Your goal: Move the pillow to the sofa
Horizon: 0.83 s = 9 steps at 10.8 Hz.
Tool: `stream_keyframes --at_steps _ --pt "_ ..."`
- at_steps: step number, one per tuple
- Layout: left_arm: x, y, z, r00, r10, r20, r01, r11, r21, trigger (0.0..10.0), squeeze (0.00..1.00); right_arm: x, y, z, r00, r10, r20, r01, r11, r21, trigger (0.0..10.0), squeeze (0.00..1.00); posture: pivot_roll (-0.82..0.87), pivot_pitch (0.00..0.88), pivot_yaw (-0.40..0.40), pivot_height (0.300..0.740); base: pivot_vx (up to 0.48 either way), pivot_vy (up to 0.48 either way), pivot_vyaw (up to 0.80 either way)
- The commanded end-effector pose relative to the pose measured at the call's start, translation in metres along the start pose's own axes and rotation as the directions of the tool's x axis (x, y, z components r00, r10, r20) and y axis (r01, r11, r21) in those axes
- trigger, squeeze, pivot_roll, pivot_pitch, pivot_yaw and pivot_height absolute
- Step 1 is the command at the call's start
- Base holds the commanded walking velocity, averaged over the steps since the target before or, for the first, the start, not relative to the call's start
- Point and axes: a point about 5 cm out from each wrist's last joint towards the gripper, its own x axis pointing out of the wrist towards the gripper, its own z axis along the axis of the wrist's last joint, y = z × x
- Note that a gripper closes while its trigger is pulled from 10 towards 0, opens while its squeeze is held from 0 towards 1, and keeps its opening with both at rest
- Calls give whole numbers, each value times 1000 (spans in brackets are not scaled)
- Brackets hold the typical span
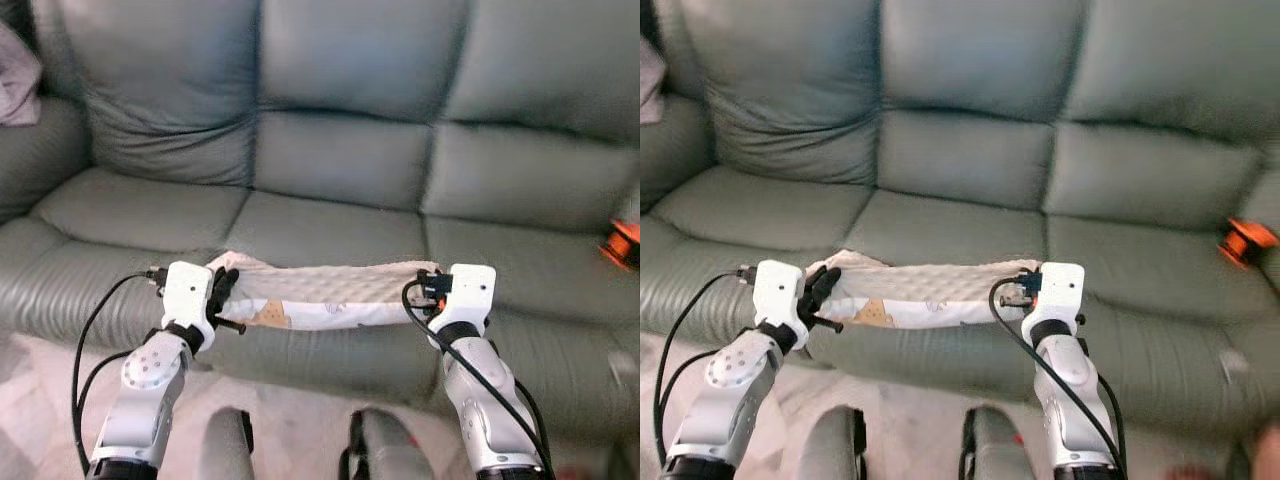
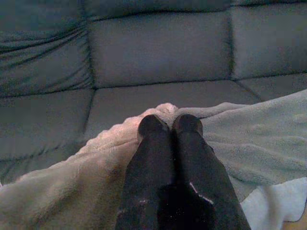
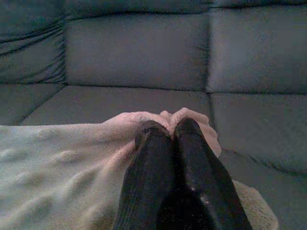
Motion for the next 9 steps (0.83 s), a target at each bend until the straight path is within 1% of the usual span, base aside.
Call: stream_keyframes --at_steps 1,2,5,9 --pt "5 -1 9 999 -19 29 19 1000 -5 10000 0 1 -3 11 999 -14 43 14 1000 -3 10000 0 -54 0 -18 650 0 0 0" --pt "5 -8 9 998 -46 35 46 999 -13 10000 0 1 -9 14 998 -24 51 25 1000 -8 10000 0 -61 0 -17 650 0 0 0" --pt "9 -8 14 997 -50 51 51 998 -27 10000 0 2 -9 15 998 -25 52 25 1000 -13 10000 0 -66 0 -17 650 0 0 0" --pt "9 -11 16 996 -55 65 57 998 -37 10000 0 3 -8 16 998 -25 52 25 1000 -13 10000 0 -68 0 -15 650 302 0 0"
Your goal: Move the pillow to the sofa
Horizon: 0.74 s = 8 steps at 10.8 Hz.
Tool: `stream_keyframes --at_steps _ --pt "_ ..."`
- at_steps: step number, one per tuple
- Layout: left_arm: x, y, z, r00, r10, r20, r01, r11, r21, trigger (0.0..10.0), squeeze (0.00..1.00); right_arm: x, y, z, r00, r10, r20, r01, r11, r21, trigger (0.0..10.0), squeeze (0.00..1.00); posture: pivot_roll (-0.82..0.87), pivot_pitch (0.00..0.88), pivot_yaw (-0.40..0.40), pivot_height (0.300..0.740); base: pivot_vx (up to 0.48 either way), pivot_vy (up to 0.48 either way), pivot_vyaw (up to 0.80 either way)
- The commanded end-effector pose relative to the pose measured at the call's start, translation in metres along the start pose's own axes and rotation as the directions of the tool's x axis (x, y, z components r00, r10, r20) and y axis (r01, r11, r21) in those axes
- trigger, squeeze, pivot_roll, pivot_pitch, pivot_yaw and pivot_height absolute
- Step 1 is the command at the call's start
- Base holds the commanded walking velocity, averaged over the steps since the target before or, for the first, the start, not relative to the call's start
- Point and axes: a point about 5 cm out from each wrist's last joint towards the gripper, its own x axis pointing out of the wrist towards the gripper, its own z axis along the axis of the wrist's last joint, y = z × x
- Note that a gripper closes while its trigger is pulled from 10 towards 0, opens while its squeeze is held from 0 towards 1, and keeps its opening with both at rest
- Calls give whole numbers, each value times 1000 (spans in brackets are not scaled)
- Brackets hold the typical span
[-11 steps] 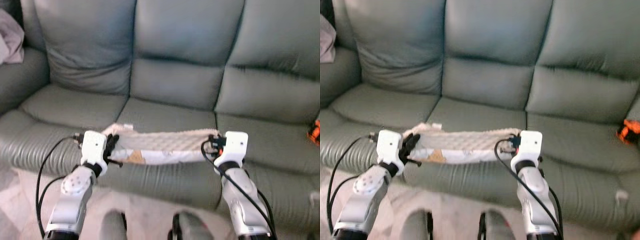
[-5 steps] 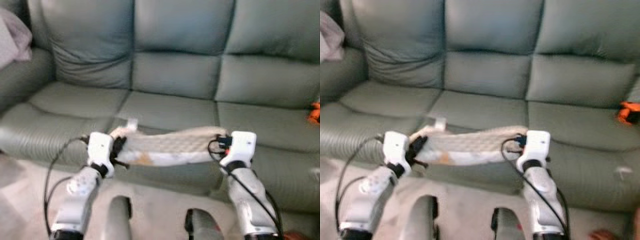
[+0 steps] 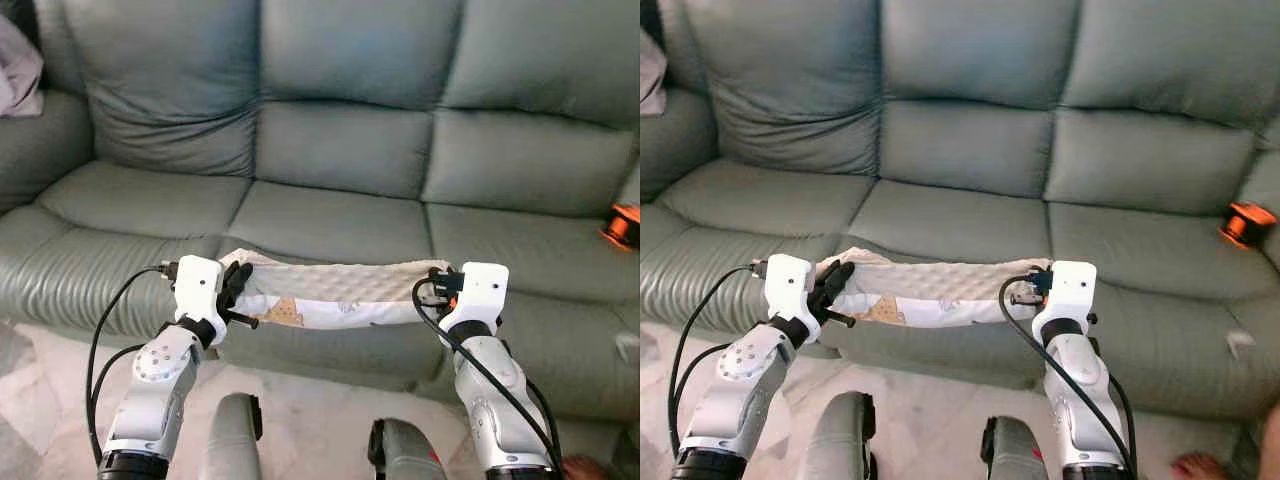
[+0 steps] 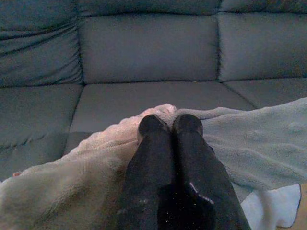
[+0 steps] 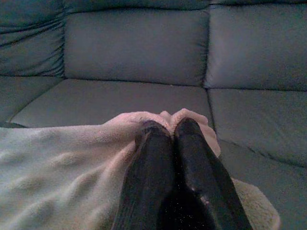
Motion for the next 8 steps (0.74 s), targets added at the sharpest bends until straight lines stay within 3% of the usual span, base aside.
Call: stream_keyframes --at_steps 1,8 --pt "3 0 9 999 -15 33 15 1000 6 10000 0 5 -1 13 999 -3 42 3 1000 0 10000 0 -69 0 -15 650 345 0 0" --pt "3 -2 9 1000 -21 21 20 1000 7 10000 0 5 -1 12 999 -5 36 6 1000 -5 10000 0 -68 2 -15 650 341 0 0"
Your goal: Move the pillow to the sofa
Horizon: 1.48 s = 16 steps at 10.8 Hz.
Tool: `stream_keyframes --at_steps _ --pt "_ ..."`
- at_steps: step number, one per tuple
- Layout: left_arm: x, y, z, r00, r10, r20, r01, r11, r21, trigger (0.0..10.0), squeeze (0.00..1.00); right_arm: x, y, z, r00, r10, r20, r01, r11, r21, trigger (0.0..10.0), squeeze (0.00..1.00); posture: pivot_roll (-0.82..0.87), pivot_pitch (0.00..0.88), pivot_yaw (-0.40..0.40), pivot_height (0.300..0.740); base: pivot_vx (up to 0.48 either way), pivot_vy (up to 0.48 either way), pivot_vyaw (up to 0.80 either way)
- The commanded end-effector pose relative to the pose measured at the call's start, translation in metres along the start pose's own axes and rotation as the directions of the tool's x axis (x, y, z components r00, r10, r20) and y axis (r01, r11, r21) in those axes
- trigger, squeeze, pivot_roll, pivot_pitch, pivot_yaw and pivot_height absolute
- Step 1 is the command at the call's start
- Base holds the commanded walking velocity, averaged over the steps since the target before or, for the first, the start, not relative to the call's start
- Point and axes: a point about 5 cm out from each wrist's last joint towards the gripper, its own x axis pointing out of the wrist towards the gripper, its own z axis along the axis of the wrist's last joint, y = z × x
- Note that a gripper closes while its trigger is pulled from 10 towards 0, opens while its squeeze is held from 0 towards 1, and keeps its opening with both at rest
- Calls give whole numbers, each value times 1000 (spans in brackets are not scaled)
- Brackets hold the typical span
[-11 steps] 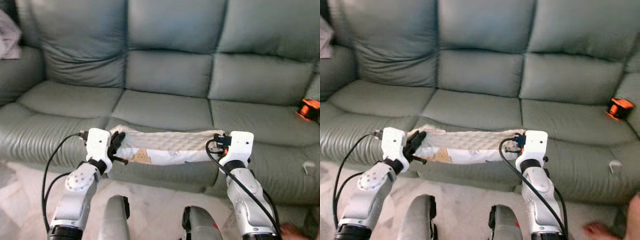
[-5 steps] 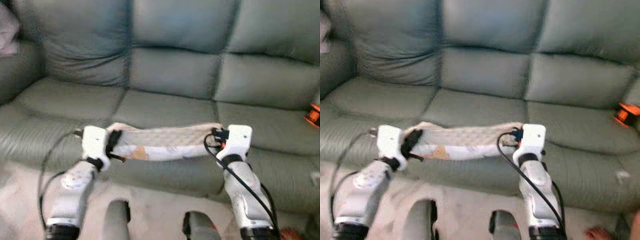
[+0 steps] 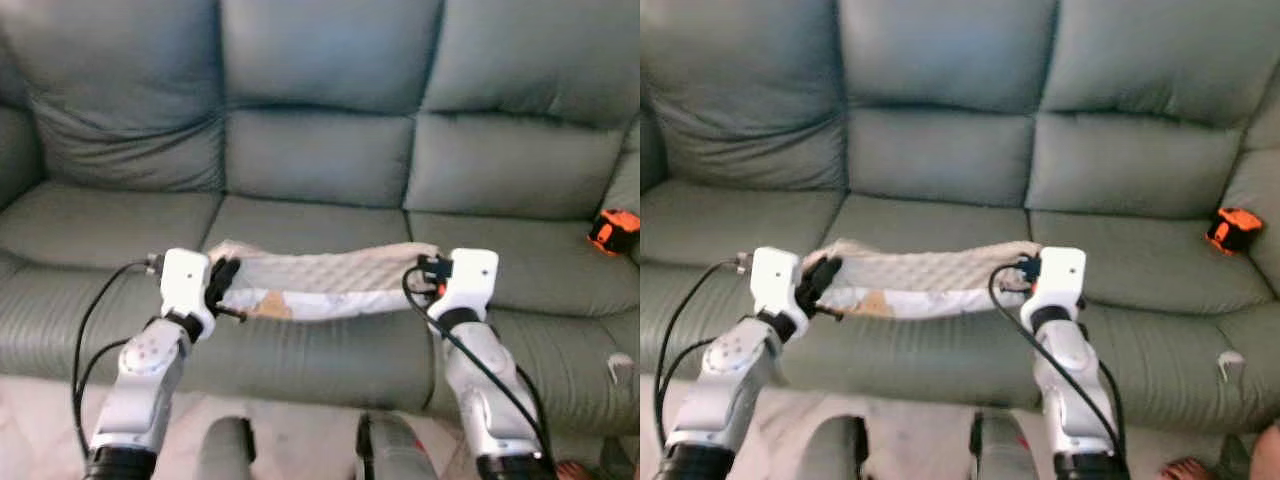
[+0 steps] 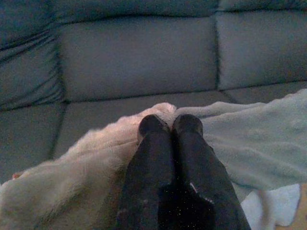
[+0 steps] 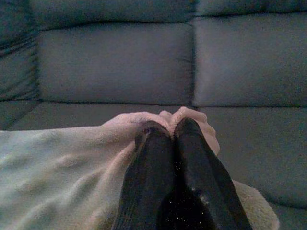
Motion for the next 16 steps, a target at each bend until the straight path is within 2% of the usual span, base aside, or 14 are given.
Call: stream_keyframes --at_steps 1,4,6,7,10,11,12,13,14,15,16 --pt "3 -5 6 999 -25 20 25 1000 15 10000 0 1 -7 5 999 -28 16 28 1000 0 10000 0 -68 2 -15 650 307 0 0" --pt "3 -5 5 1000 -28 13 28 999 16 10000 0 2 -8 4 1000 -23 4 23 1000 -7 10000 0 -69 8 -13 650 306 0 0" --pt "11 1 14 999 -22 38 18 994 110 10000 0 8 -8 5 1000 -13 -11 13 1000 -6 10000 0 -68 28 -19 650 0 0 0" --pt "27 12 19 1000 -9 30 5 988 156 10000 0 23 -18 4 998 -32 -46 30 999 -38 10000 0 -58 65 -21 650 0 0 0" --pt "56 21 22 999 39 9 -40 976 212 10000 0 57 -32 12 995 -62 -81 56 996 -69 10000 0 -66 133 -21 650 0 0 0" --pt "72 28 29 994 107 19 -108 967 233 10000 0 74 -37 25 995 -83 -54 78 994 -78 10000 0 -67 167 -24 650 0 0 0" --pt "83 35 44 979 195 64 -205 948 243 10000 0 87 -37 50 994 -99 38 101 993 -63 10000 0 -73 195 -26 650 0 0 0" --pt "88 41 52 962 259 84 -271 935 228 10000 0 92 -33 65 991 -76 109 82 995 -60 10000 0 -77 217 -25 650 0 0 0" --pt "88 44 50 953 291 84 -302 923 236 10000 0 93 -31 66 990 -63 128 72 995 -70 10000 0 -82 232 -28 650 0 0 0" --pt "84 46 35 954 296 38 -297 925 238 10000 0 91 -27 52 992 -47 114 53 997 -51 10000 0 -85 261 -33 650 0 0 0" --pt "79 50 24 953 302 -4 -291 922 256 10000 0 88 -18 36 998 -6 67 8 999 -32 10000 0 -83 279 -35 650 0 0 0"
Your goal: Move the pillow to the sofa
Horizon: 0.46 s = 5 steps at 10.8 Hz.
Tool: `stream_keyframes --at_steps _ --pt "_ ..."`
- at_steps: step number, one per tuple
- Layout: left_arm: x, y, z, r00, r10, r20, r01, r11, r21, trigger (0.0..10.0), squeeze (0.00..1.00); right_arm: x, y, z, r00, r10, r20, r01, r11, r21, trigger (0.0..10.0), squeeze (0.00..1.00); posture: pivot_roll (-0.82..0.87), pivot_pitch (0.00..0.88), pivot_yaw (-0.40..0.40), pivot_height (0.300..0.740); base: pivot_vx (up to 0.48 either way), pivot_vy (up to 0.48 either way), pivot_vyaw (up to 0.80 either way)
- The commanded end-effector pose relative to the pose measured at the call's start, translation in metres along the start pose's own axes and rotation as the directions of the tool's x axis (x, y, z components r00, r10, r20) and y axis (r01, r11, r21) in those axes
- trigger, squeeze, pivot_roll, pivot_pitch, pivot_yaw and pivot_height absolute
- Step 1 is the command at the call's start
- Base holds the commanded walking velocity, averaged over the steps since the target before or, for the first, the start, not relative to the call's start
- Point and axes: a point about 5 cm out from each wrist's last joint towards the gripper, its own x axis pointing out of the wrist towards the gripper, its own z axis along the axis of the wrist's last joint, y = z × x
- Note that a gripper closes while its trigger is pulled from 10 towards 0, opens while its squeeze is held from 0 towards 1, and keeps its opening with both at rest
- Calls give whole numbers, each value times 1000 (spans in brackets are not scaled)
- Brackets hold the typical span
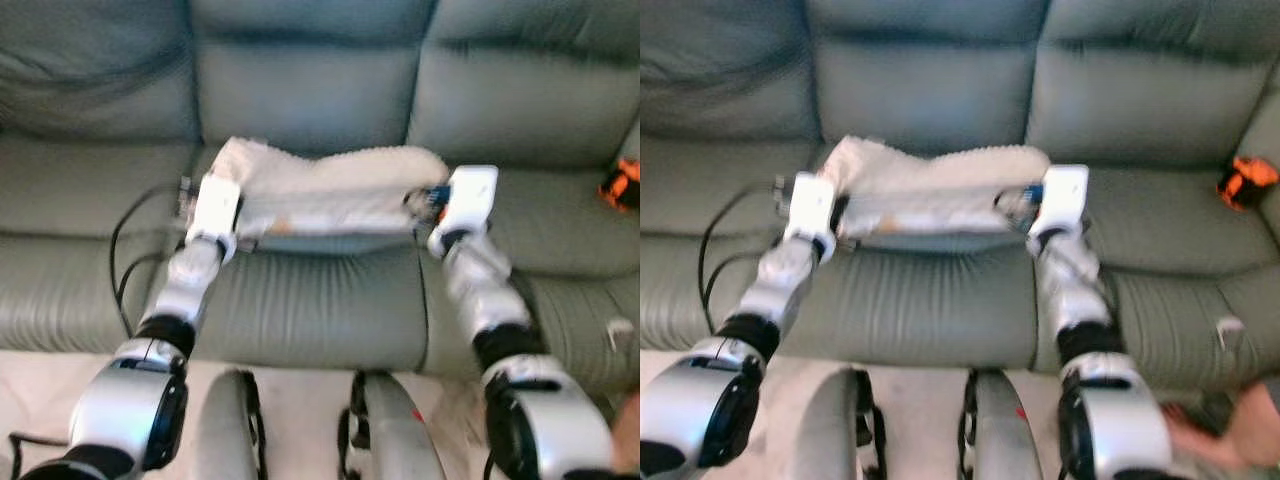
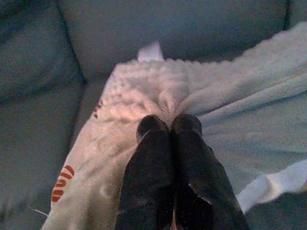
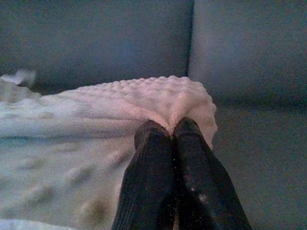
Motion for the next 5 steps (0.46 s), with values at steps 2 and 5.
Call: stream_keyframes --at_steps 2,5 --pt "-11 27 -27 988 108 -113 -105 994 32 10000 0 -12 17 -48 971 69 -230 -50 995 90 10000 0 -71 295 -44 650 0 0 0" --pt "-23 39 -45 971 177 -158 -156 978 140 10000 0 -17 19 -63 950 80 -303 -61 996 72 10000 0 -69 295 -49 650 0 0 0"
